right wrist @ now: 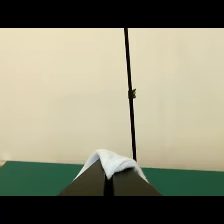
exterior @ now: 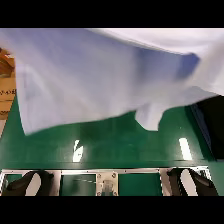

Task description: Fold the shirts.

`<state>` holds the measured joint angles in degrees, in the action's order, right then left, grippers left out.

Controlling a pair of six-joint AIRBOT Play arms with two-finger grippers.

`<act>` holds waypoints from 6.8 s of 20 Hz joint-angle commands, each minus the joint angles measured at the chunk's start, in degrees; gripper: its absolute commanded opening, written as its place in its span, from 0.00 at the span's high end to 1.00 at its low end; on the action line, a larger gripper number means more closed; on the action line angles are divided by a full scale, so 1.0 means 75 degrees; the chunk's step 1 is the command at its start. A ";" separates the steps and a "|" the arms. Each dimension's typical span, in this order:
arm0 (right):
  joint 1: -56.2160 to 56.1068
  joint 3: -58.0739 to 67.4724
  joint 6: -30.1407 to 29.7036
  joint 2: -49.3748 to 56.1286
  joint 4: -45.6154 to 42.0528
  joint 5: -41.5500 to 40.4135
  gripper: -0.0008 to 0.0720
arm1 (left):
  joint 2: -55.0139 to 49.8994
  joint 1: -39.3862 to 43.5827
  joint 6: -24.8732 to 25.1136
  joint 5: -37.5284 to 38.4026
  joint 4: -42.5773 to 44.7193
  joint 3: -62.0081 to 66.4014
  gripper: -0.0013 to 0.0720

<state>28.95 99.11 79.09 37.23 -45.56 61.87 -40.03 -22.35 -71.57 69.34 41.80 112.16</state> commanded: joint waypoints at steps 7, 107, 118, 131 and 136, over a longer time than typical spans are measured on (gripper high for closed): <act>-0.0079 -0.2055 0.0035 0.0801 -0.0052 -0.0152 0.97 | -0.0609 0.0000 0.0090 0.0067 -0.0344 -0.2856 0.95; -0.0475 -1.1025 -0.0236 0.3363 0.0192 -0.1559 0.45 | -0.3276 0.4462 -0.3896 -0.5785 0.0207 -1.1744 0.95; -0.0318 -1.0599 -0.0286 0.3346 -0.0484 -0.0425 0.92 | -0.3276 0.2949 -0.3042 -0.3386 0.1539 -1.1025 0.95; 0.0385 -0.9728 0.0245 0.1078 0.0152 0.1754 0.97 | -0.3276 0.3025 -0.2270 -0.0953 0.2311 -0.8807 0.95; -0.0050 -0.8212 0.0256 0.1784 0.0557 0.1256 0.97 | -0.3611 0.3188 -0.2296 -0.1113 0.2500 -0.7548 0.96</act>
<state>30.48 31.75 80.88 47.88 -43.77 72.75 -65.56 0.73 -88.95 60.40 59.51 50.70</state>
